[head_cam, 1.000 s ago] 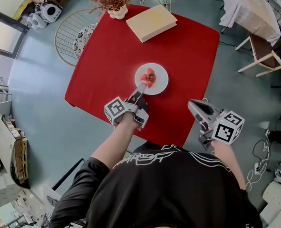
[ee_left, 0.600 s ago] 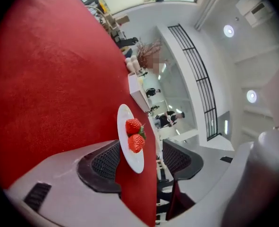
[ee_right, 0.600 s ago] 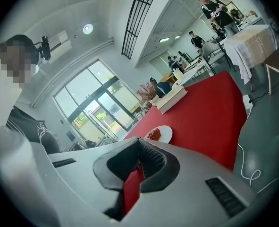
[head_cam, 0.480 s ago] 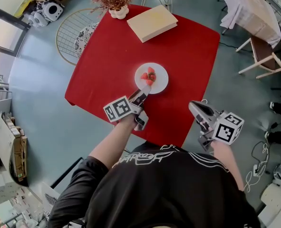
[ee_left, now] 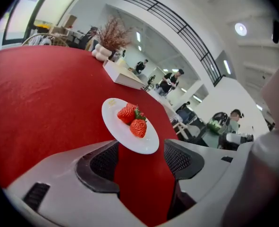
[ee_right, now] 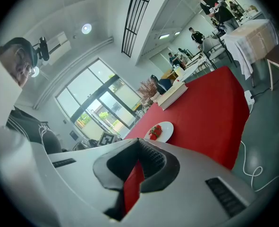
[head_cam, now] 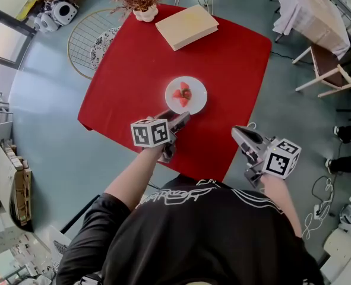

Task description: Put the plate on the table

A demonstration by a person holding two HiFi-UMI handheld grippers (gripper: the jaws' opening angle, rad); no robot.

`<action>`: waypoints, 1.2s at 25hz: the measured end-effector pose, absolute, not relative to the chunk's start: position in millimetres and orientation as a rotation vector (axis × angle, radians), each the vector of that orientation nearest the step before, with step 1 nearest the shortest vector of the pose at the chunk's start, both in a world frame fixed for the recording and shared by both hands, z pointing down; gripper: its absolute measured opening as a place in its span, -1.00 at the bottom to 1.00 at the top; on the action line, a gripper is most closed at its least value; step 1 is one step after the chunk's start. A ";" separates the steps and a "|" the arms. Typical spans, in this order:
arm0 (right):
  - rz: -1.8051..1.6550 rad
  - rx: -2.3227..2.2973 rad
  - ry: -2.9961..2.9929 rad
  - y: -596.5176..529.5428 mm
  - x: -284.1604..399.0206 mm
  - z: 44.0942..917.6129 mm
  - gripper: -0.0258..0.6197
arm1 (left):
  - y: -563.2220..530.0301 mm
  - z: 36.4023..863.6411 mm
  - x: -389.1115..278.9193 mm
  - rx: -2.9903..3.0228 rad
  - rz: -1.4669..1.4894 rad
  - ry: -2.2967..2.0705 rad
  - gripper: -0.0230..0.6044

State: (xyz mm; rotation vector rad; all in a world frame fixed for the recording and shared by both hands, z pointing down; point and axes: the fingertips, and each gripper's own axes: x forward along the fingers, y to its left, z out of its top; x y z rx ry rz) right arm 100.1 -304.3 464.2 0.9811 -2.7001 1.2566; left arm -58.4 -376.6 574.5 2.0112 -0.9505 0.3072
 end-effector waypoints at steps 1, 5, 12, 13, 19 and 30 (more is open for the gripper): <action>1.260 0.977 -2.699 -303.7 100.3 464.7 -0.90 | -374.9 578.1 -58.8 2.026 0.365 -0.956 0.01; 1.254 0.967 -2.693 -301.9 101.2 468.4 -0.90 | -367.4 591.3 -61.5 2.079 0.613 -0.976 0.01; 1.255 0.945 -2.722 -296.3 99.7 465.9 -0.90 | -361.1 589.4 -63.8 2.124 0.750 -1.005 0.00; 1.251 0.946 -2.722 -295.5 100.4 465.9 -0.90 | -360.6 588.2 -64.5 2.118 0.744 -1.013 0.00; 1.177 0.927 -2.740 -292.9 100.2 459.5 -0.90 | -357.3 562.1 -65.6 2.055 0.555 -1.038 -0.54; 0.997 0.915 -2.914 -259.8 106.9 404.8 -0.90 | -295.5 423.3 -24.3 2.083 -0.167 -0.726 -0.91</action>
